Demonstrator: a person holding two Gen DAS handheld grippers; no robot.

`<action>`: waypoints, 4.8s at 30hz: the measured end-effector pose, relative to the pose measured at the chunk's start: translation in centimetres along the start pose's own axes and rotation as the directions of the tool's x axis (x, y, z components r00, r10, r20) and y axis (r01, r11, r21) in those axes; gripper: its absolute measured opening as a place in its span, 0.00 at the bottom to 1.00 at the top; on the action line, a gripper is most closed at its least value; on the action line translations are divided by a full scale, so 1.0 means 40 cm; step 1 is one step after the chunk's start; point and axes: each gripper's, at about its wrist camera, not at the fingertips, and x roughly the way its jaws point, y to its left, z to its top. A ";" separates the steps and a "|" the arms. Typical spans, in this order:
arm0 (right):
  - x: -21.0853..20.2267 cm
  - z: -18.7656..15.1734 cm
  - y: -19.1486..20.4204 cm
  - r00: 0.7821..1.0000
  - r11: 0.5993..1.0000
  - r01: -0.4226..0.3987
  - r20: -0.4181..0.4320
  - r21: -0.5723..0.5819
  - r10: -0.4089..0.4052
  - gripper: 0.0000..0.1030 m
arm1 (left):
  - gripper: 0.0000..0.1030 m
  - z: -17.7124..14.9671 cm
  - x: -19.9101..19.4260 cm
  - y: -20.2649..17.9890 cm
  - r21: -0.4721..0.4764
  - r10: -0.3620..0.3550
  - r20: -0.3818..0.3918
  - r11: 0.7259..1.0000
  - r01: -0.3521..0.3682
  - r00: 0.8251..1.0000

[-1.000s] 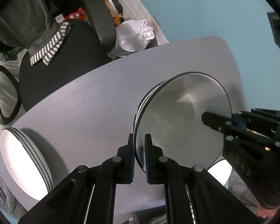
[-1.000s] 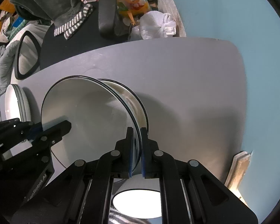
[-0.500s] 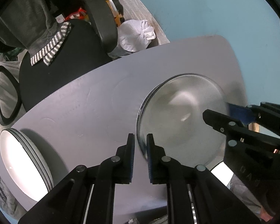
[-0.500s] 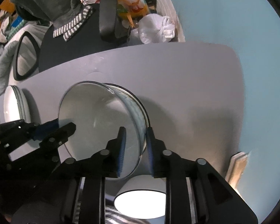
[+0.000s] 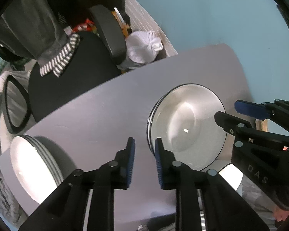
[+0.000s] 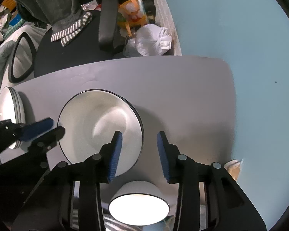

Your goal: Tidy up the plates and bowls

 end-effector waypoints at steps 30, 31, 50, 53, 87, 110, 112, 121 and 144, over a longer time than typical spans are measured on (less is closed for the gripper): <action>-0.261 -0.172 0.020 0.973 0.999 -0.032 0.228 -0.001 0.031 0.62 | 0.63 -0.186 -0.278 0.045 -0.059 0.031 0.227 0.998 -0.018 0.973; -0.266 -0.180 0.025 0.973 0.999 -0.033 0.230 0.000 0.032 0.62 | 0.63 -0.191 -0.281 0.047 -0.058 0.026 0.230 0.998 -0.013 0.973; -0.287 -0.338 0.025 0.976 0.996 -0.034 0.218 0.088 0.014 0.63 | 0.63 -0.303 -0.253 0.016 0.034 -0.032 0.170 0.999 0.026 0.985; -0.274 -0.358 0.019 0.979 0.993 -0.029 0.205 0.114 0.005 0.63 | 0.63 -0.309 -0.238 0.001 0.055 -0.044 0.157 0.998 0.035 0.987; 0.076 -0.463 -0.158 0.999 0.960 0.011 0.035 0.278 -0.021 0.63 | 0.63 -0.259 0.067 -0.172 0.099 -0.112 -0.062 0.988 0.118 0.992; 0.159 -0.444 -0.146 0.999 0.967 -0.025 -0.023 0.255 0.032 0.38 | 0.63 -0.227 0.176 -0.195 0.086 -0.076 -0.139 0.992 0.089 0.987; 0.162 -0.444 -0.140 0.998 0.967 -0.040 -0.032 0.250 0.049 0.32 | 0.57 -0.234 0.184 -0.204 0.085 -0.073 -0.147 0.993 0.086 0.986; 0.161 -0.440 -0.113 0.994 0.966 -0.079 -0.053 0.247 0.095 0.12 | 0.30 -0.227 0.199 -0.218 0.118 -0.118 -0.201 0.983 0.144 0.972; 0.133 -0.382 -0.167 0.985 0.944 -0.143 -0.054 0.296 0.166 0.08 | 0.08 -0.239 0.209 -0.227 0.124 -0.145 -0.235 0.976 0.178 0.961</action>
